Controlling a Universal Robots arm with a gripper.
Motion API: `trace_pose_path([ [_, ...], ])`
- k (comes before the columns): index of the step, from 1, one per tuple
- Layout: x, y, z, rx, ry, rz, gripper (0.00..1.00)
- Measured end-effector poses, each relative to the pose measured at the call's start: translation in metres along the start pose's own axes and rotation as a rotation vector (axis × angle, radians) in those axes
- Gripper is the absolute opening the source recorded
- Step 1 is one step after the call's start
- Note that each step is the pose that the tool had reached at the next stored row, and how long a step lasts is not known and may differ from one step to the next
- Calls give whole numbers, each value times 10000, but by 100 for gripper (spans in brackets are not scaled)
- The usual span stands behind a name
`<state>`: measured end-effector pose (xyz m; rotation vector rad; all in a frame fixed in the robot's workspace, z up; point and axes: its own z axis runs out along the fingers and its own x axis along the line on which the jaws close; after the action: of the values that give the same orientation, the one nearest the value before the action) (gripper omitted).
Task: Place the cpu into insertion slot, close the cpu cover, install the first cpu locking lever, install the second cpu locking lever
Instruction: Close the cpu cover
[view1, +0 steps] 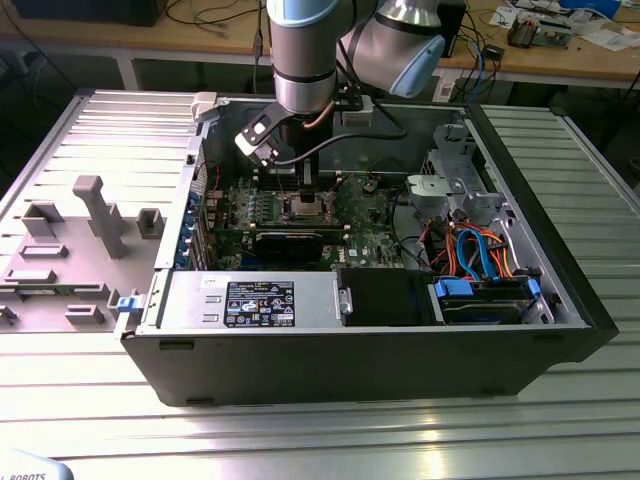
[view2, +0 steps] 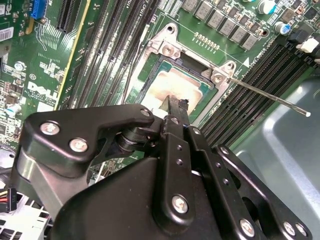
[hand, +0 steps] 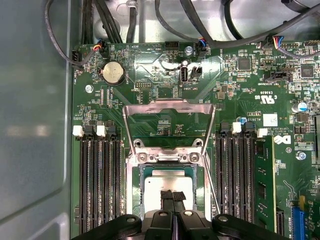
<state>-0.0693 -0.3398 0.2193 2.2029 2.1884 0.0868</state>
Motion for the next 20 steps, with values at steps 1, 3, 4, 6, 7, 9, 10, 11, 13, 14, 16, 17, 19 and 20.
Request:
trace_pose_path([
  [1,0,0,0,0,-7,-1,11],
  [3,0,0,0,0,-20,-1,11],
  [4,0,0,0,0,-24,-1,11],
  [6,0,0,0,0,-35,-2,11],
  [7,0,0,0,0,-44,-3,11],
  [9,0,0,0,-1,-57,-4,11],
  [10,0,0,0,0,-63,-4,11],
  [11,0,0,0,-1,-69,-5,11],
  [13,0,0,0,0,-83,-5,11],
  [14,0,0,0,-1,-92,-6,11],
  [16,1,0,0,0,-105,-7,11],
  [17,1,0,0,-1,-111,-7,11],
  [19,1,0,0,-1,-122,-8,11],
  [20,1,0,0,-1,-127,-9,11],
])
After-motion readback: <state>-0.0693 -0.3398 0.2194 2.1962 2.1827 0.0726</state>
